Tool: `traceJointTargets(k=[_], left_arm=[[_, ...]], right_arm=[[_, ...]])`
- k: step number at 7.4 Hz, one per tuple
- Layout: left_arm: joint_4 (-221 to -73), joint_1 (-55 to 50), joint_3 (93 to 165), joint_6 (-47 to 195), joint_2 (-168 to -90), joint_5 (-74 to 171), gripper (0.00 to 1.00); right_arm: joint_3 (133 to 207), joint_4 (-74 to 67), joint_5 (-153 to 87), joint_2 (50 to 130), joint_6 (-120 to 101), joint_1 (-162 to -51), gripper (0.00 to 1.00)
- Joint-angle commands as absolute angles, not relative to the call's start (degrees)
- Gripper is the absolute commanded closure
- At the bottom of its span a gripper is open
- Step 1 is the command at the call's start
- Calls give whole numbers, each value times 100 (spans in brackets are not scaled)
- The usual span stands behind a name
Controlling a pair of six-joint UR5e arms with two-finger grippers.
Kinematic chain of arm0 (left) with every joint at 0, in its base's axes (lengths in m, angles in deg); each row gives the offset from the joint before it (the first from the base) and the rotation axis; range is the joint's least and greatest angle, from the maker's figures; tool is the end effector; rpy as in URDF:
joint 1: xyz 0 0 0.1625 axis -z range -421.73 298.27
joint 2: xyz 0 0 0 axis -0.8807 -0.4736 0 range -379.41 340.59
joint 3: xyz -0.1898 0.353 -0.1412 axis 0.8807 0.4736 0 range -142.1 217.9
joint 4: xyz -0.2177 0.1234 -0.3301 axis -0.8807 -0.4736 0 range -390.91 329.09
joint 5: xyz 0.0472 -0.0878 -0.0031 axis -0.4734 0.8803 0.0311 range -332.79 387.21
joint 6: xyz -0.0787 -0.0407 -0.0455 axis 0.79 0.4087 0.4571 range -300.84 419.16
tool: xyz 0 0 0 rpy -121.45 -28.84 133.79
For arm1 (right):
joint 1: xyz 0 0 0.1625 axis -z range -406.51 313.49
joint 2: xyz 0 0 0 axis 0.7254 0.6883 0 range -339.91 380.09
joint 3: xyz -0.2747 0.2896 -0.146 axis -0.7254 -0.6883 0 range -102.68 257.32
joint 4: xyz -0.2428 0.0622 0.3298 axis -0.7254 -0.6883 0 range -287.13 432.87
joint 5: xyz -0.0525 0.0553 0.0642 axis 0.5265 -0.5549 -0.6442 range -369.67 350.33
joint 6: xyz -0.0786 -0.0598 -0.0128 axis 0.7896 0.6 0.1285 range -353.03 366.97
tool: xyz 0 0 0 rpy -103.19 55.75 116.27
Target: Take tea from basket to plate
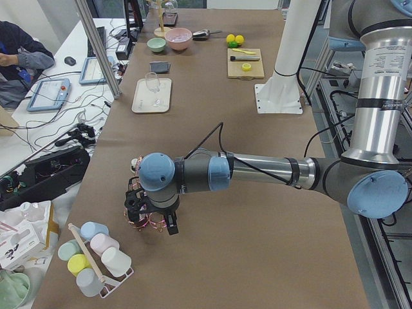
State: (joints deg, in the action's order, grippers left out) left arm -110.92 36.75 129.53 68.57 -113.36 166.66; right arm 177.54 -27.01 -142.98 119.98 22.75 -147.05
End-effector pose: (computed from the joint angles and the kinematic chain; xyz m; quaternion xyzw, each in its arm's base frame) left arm -0.1328 -0.5000 0.6205 -0.0383 0.4176 -0.1570 0.8941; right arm 0.1380 -0.3867 0.6670 0.0084 -0.3757 -0.0116 0.9266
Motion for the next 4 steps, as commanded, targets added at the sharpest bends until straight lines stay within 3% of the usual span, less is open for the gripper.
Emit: traceJointTargets(k=[1,4], left_arm=[[-10879,3811,12861,6892,-11687,16608,4],[-10150,3855,12763,9691,-12372,16582,4]], right_arm=[[17778,-2706,-14300,12002,2279,-14705,0],[17875,-2724,-14291,11923,2191,-14705,0]])
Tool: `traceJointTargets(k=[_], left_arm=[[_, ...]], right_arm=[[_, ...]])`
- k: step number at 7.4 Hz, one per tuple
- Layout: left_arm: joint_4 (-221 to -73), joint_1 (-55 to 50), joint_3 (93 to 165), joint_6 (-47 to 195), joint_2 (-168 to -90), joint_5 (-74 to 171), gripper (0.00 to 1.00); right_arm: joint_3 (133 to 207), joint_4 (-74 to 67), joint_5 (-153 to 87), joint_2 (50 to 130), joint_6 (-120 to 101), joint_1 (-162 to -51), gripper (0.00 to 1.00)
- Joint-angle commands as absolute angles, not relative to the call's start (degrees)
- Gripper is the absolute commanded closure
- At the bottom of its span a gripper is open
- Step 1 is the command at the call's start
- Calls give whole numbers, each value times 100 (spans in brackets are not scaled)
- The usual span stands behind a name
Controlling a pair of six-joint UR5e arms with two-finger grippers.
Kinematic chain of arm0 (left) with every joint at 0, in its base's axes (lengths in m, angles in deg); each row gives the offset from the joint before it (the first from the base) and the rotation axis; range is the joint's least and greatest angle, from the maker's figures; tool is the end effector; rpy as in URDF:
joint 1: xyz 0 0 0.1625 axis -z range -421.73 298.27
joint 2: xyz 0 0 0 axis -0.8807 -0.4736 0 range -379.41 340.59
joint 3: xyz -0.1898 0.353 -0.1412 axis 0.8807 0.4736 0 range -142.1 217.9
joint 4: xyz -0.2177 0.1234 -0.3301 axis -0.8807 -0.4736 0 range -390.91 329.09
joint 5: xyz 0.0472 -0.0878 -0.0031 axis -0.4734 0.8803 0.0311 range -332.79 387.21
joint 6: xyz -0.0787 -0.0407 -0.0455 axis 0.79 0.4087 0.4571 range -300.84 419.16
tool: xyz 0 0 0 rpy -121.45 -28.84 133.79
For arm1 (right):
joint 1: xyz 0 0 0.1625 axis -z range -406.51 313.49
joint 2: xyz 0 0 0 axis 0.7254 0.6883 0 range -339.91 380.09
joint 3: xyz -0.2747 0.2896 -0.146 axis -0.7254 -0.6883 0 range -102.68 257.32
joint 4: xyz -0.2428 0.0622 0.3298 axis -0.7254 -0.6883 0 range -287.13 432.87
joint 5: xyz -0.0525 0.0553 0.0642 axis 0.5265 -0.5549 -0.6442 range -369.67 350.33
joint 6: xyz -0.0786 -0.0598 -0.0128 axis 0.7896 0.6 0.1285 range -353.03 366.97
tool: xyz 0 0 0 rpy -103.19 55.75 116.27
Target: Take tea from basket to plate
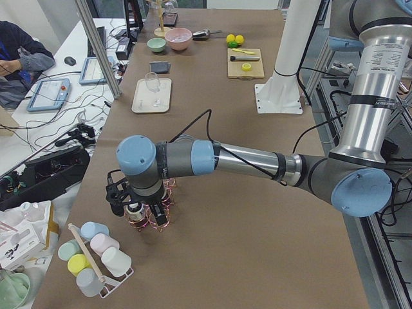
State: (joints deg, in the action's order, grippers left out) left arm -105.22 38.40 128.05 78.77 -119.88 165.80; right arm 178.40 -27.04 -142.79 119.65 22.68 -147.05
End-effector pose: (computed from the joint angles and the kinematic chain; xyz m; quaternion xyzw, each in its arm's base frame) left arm -0.1555 -0.5373 0.5825 -0.0741 0.4063 -0.2512 0.8754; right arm 0.1390 -0.3906 0.6577 0.0170 -0.3724 -0.0150 0.9278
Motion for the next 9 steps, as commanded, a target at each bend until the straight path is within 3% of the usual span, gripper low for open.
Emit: traceJointTargets(k=[1,5,9], left_arm=[[-10184,3846,12763,11192,-12469,16590,3],[-10796,3794,11975,14960,-13031,16748,3],[-11141,3277,11761,15312,-13366,16766,3]], right_arm=[[17840,-2707,-14308,11923,2191,-14705,0],[17830,-2724,-14467,11940,2191,-14696,0],[17839,-2733,-14432,11949,2200,-14696,0]])
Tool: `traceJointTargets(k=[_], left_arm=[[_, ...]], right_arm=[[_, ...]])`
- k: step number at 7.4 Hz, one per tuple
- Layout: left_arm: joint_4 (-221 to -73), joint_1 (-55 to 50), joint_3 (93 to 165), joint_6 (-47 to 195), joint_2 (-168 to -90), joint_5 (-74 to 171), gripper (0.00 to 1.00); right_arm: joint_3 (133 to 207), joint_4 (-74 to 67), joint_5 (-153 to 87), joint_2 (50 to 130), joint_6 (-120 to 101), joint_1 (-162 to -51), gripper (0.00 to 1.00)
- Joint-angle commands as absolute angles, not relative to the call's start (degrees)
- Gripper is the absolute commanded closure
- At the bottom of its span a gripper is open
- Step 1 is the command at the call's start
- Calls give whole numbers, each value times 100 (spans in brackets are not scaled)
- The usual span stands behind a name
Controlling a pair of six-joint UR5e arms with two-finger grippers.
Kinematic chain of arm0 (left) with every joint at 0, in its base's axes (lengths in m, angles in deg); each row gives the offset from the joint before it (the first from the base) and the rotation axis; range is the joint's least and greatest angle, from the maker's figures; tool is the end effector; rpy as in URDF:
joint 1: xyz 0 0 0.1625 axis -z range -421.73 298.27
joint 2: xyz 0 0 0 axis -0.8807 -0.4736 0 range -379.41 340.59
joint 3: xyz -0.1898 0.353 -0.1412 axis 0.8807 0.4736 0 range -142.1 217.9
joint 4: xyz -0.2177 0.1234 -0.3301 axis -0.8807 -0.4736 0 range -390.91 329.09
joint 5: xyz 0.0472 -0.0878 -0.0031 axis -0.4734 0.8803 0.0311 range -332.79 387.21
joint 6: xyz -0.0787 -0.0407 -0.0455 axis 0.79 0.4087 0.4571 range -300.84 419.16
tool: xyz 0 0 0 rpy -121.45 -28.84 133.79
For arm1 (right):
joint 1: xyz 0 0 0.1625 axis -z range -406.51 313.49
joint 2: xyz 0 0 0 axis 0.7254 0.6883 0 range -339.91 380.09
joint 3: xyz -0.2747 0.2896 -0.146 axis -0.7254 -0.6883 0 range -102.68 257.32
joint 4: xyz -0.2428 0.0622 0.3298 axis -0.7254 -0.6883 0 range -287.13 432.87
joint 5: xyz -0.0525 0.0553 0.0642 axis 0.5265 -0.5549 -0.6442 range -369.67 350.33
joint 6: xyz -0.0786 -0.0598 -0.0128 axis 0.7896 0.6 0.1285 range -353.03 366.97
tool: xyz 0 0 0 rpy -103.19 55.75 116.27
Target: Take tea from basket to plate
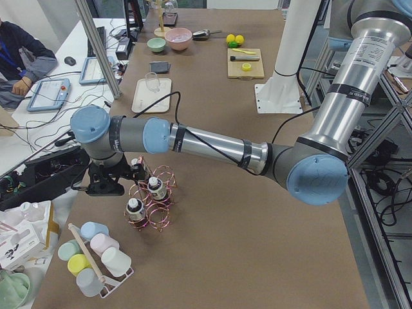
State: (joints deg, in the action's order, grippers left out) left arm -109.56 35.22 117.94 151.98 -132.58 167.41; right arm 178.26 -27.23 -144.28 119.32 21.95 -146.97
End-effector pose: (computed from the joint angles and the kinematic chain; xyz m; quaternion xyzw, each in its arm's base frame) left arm -0.1351 -0.6391 0.5240 -0.2781 0.3205 -0.6880 0.5887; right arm 0.1371 -0.3937 0.6550 0.0173 -0.3842 -0.0086 0.9231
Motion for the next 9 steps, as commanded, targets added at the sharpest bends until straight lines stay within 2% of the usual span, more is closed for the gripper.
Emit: traceJointTargets(k=[1,7,9], left_arm=[[-11142,3136,11753,15338,-13410,16818,3],[-10827,2862,11770,16041,-13420,17540,3],[-10808,2853,11928,16006,-13315,17514,15]], right_arm=[[17840,-2715,-14432,11966,2191,-14696,0],[17796,-2689,-14423,11940,2279,-14696,0],[17796,-2689,-14423,11931,2279,-14696,0]])
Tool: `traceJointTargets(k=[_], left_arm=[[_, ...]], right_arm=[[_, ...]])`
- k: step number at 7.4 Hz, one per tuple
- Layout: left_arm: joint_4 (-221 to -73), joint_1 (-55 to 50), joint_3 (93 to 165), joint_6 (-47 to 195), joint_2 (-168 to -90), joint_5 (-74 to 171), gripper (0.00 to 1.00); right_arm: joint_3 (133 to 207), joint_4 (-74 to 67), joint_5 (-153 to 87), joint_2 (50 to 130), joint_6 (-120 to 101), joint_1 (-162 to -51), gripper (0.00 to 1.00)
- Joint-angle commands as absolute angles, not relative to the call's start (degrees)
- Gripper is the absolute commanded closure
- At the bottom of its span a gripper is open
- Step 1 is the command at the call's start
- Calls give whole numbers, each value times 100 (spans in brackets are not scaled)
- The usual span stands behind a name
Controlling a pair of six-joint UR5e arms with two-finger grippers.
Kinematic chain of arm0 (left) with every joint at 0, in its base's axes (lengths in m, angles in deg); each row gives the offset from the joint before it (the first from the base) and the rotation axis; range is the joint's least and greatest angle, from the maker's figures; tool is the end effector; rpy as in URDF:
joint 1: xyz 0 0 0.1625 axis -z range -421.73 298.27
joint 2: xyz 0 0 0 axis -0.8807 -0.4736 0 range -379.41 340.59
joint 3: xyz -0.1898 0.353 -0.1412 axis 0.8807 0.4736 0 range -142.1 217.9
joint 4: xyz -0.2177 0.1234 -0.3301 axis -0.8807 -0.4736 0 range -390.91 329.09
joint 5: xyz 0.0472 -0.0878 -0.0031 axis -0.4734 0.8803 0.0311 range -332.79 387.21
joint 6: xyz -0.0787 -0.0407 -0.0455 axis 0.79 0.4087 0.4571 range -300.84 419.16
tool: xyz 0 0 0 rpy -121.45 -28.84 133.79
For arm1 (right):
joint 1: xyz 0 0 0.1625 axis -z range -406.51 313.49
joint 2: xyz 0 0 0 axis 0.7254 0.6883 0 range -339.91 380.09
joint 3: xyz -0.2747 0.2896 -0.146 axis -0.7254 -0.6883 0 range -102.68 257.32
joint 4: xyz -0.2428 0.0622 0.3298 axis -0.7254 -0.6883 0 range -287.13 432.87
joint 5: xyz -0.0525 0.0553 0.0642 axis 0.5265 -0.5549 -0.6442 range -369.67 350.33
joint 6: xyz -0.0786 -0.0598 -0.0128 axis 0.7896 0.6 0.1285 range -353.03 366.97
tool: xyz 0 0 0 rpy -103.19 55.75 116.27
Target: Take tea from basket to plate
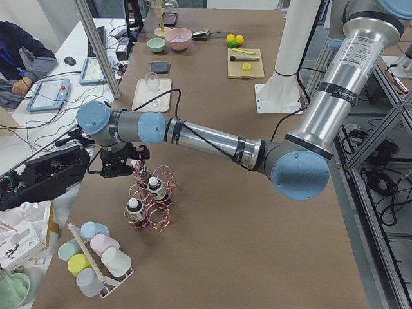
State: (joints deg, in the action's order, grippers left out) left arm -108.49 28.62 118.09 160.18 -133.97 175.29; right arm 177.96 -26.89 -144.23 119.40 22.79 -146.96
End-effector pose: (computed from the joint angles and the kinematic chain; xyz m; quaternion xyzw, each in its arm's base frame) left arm -0.0528 -0.6574 0.4977 -0.3622 0.3235 -0.6700 0.5615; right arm 0.1370 -0.3932 0.6576 0.0197 -0.3837 -0.0154 0.9231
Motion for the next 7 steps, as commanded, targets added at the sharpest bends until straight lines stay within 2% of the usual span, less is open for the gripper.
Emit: traceJointTargets(k=[1,3,7], left_arm=[[-10738,2818,12024,16006,-13279,17487,15],[-10502,2591,12734,16006,-12867,17147,14],[-10352,2528,12834,15455,-12699,16741,11]], right_arm=[[17796,-2698,-14423,11923,2279,-14696,0],[17787,-2706,-14423,11923,2279,-14696,0],[17752,-2698,-14432,11905,2279,-14688,0]])
